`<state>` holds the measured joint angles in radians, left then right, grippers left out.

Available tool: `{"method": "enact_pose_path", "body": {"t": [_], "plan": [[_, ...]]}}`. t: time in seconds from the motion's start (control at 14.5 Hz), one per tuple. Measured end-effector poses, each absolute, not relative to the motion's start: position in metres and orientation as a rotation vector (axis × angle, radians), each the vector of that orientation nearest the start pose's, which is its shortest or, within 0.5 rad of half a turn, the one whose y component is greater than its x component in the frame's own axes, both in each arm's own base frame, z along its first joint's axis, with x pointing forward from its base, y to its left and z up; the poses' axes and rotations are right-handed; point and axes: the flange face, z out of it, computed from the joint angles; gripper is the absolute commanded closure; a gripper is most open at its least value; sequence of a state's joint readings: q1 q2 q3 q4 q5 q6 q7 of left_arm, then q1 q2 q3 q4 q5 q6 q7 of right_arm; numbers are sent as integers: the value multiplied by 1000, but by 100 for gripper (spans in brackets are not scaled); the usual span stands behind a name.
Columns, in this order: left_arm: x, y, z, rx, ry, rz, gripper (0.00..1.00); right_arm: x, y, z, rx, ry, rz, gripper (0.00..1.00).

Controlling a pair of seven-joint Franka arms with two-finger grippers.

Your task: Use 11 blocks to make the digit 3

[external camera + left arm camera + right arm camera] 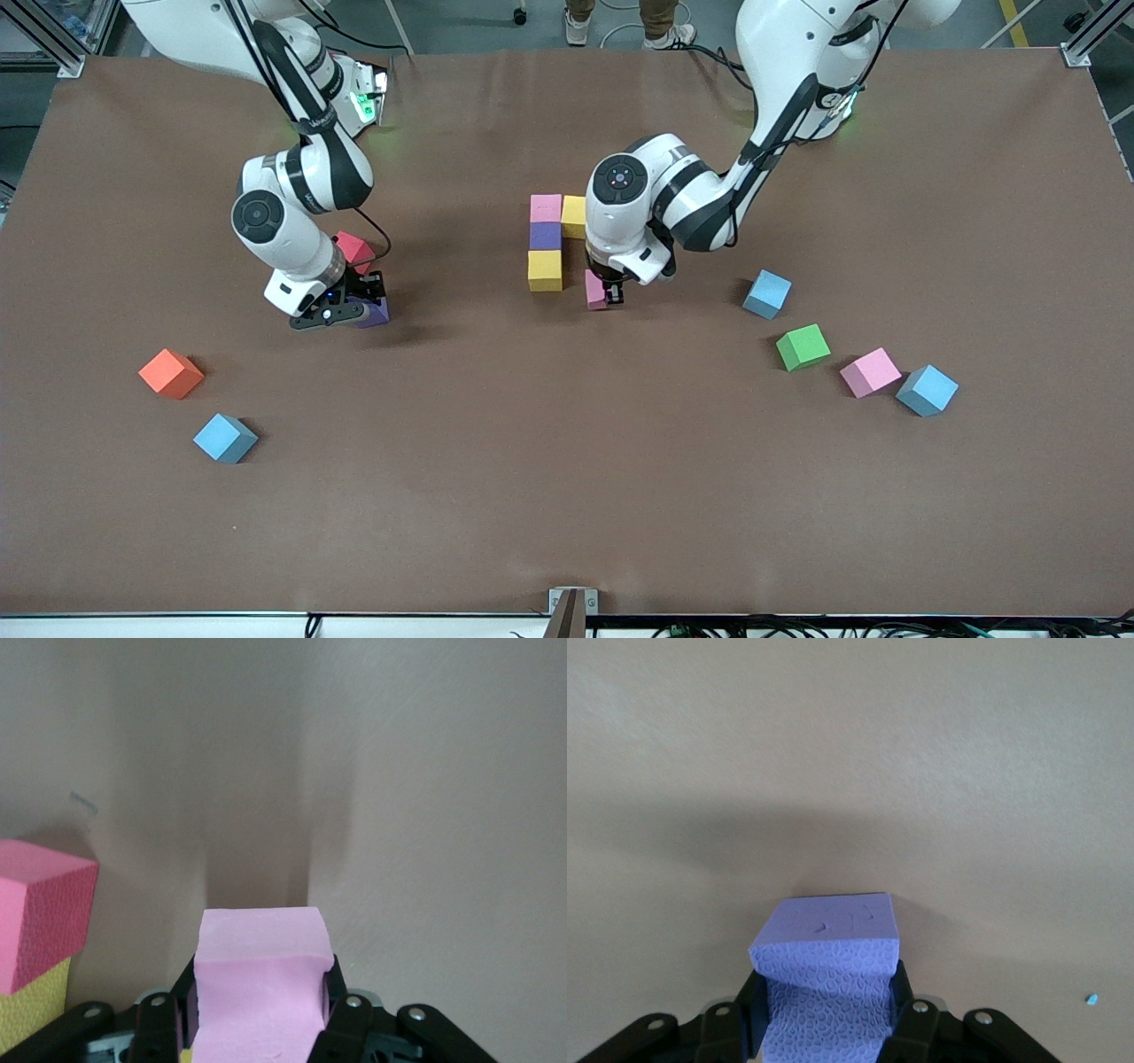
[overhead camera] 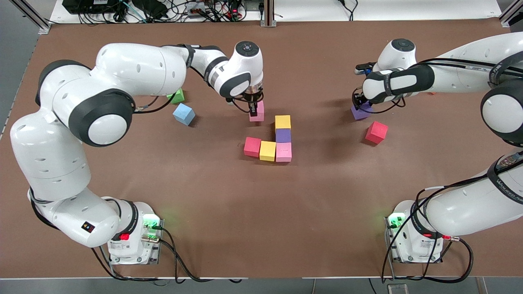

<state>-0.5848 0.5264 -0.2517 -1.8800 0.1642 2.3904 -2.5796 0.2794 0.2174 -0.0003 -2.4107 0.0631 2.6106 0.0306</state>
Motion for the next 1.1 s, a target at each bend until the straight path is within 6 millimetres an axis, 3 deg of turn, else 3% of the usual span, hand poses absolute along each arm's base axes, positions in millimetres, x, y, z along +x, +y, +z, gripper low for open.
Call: {"method": "enact_pose_path", "body": {"t": [0.41, 0.83, 1.1], "plan": [[414, -485, 218, 2145, 2281, -42, 67, 487, 175, 243, -3062, -260, 57, 100], [397, -498, 215, 2197, 2222, -25, 67, 510, 220, 290, -3056, -116, 119, 99], [395, -501, 214, 2185, 2196, -34, 68, 513, 227, 297, -3053, -90, 102, 99]]}}
